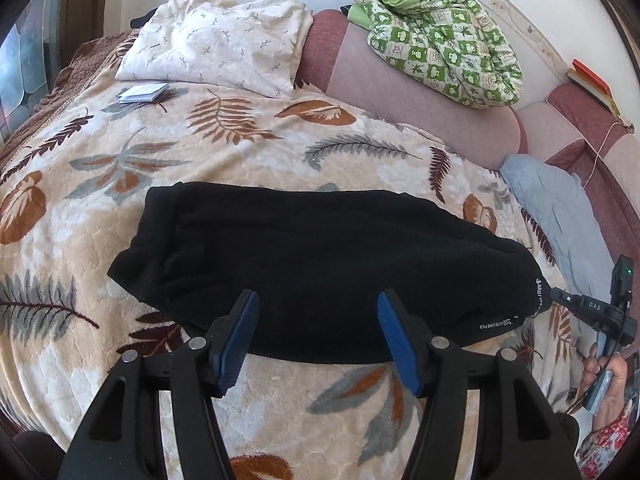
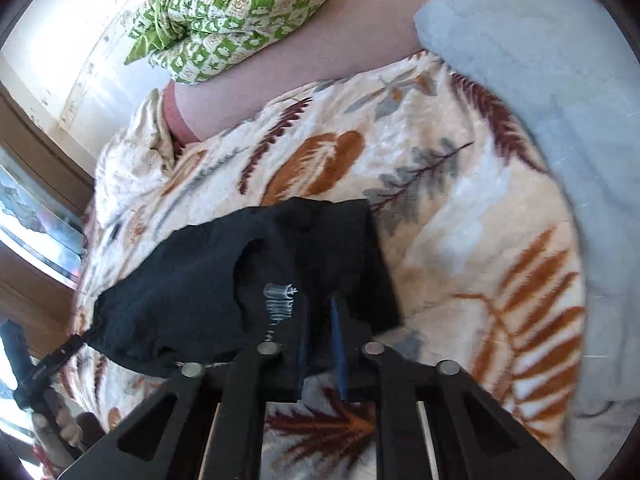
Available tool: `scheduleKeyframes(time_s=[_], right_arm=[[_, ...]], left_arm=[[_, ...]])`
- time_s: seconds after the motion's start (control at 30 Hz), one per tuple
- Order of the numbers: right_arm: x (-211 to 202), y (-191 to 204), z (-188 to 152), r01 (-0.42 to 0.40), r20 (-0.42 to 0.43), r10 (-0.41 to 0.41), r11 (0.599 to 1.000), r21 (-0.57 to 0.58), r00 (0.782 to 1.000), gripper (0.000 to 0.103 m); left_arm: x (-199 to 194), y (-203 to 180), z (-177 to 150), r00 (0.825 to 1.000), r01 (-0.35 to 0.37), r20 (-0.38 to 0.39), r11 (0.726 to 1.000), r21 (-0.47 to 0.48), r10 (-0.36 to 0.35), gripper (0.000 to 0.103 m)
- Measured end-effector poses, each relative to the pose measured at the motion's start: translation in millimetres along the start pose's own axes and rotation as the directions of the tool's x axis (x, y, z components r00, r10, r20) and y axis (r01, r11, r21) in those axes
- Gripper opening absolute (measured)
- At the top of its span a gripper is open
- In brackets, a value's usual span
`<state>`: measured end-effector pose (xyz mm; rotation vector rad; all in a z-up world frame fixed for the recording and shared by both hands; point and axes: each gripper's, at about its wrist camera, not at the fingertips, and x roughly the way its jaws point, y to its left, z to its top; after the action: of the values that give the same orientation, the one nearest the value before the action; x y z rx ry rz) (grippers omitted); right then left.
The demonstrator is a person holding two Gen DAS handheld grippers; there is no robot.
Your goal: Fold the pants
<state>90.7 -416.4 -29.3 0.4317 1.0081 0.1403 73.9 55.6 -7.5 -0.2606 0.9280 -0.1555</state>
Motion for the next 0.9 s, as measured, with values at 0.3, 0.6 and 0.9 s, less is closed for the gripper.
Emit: scheduleKeyframes(time_s=[0.3, 0.6, 0.9], right_arm=[[-13.5, 6.4, -15.4, 0.14, -0.001, -0.141, 0.984, -0.109, 0.99, 0.01], [55.4, 136.5, -22.3, -0.004, -0.051, -0.009, 0.969, -0.248, 0.999, 0.043], [92.9, 166.3, -65.4, 0.194, -0.105, -0.269, 0.868, -0.456, 0.957, 0.056]], left_arm=[[24.9, -8.1, 6.3, 0.999, -0.022, -0.027, 0.999, 0.04, 0.024, 0.061], [73.0, -40.7, 15.9, 0.991, -0.115, -0.052, 0.981, 0.156, 0.124, 0.061], [95.4, -29.9, -14.9, 0.98, -0.15, -0.094, 0.963, 0.225, 0.175, 0.061]])
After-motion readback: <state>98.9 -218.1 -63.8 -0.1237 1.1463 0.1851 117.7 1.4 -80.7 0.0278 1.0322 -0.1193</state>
